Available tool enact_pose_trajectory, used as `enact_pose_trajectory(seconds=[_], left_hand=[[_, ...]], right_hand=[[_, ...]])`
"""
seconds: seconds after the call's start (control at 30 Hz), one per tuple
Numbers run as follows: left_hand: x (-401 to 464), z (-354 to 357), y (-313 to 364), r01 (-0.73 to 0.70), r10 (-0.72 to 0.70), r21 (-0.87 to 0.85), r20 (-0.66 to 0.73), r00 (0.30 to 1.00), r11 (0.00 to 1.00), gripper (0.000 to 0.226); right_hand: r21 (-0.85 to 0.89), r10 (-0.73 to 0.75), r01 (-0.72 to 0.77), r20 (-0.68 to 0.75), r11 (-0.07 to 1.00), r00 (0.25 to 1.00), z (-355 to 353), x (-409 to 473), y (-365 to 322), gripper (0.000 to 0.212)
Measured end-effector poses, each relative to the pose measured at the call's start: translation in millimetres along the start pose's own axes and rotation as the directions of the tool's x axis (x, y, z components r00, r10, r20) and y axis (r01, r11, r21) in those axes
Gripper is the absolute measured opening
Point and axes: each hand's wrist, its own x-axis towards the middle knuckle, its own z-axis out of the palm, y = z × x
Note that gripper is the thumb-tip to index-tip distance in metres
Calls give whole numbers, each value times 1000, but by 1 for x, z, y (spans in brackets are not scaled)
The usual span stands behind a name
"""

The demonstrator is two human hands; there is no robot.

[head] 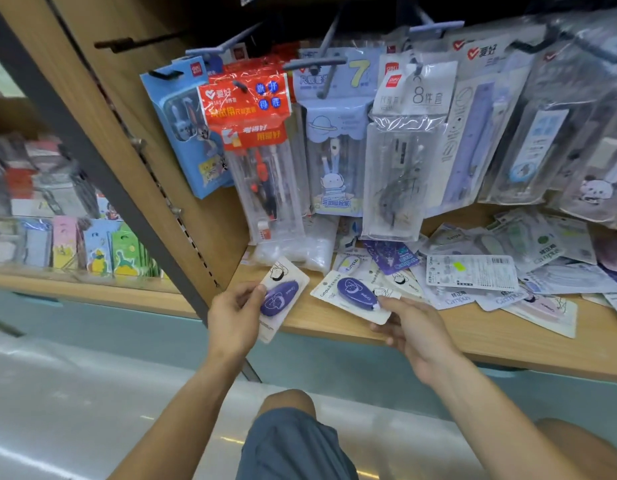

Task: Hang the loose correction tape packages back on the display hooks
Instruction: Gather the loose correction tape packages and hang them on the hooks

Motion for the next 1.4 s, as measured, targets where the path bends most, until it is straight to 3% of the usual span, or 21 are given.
enact_pose_trajectory(seconds=[0.07,0.13,0.3,0.37,0.43,0.5,0.57,0.73,0.83,0.9,0.97,1.0,1.03,1.1,1.13,1.17,1.23,1.33,1.4], left_hand=[[8,6,-5,194,-200,-102,-52,978,976,12],[14,11,-11,282,-306,-189,-112,945,941,15],[10,12,-5,300,-349,-319,-105,931,899,27],[4,9,-8,233,-256,-229,-75,964,945,40],[-1,8,-13,112,-113,-11,-68,991,994,45],[-4,11,-16,-15,36,235,-84,996,972,38],[-4,13,-17,-51,97,382,-104,990,923,36],[0,14,-20,-65,124,501,-86,989,863,45],[-7,15,-19,-114,176,506,-76,981,855,53],[-21,19,-17,-305,390,561,-35,920,770,52],[-36,32,-17,-548,602,552,101,792,628,45],[-43,42,-15,-641,653,516,193,733,568,42],[-49,54,-14,-706,670,479,283,686,521,39],[-59,79,-15,-755,640,459,414,648,468,40],[-63,90,-14,-747,605,471,444,661,470,44],[-65,99,-15,-727,566,489,459,684,482,49],[-69,110,-18,-684,493,534,475,729,497,59],[-71,114,-23,-664,446,574,492,747,480,66],[-69,113,-24,-671,444,578,503,742,465,67]], right_hand=[[-19,17,-16,25,1000,1000,15,-5,12,6],[-32,53,-52,52,998,997,34,-13,22,7],[-43,81,-77,85,996,993,67,-21,52,8],[-24,96,-95,36,995,995,74,-23,62,7],[23,114,-113,-32,993,993,80,-23,66,5],[34,126,-124,-78,992,989,86,-20,65,9],[48,159,-154,-112,987,981,93,-15,64,15],[194,247,-209,-197,959,949,106,-5,65,37],[170,264,-233,-187,957,946,102,-11,63,49],[75,223,-214,-155,974,962,87,-21,54,50],[-79,45,-60,-177,995,983,63,-25,42,36],[-189,-127,88,-209,978,970,49,-23,35,29],[-345,-341,251,-232,904,911,34,-16,26,20],[-667,-667,424,-149,612,730,11,5,9,9],[-763,-732,429,-83,483,677,4,17,0,19],[-817,-750,414,-33,401,661,-1,30,-7,27],[-881,-725,323,-33,346,687,-1,49,-22,38],[-938,-639,140,-101,316,763,6,71,-35,53],[-936,-610,111,-125,333,782,9,81,-40,55]])
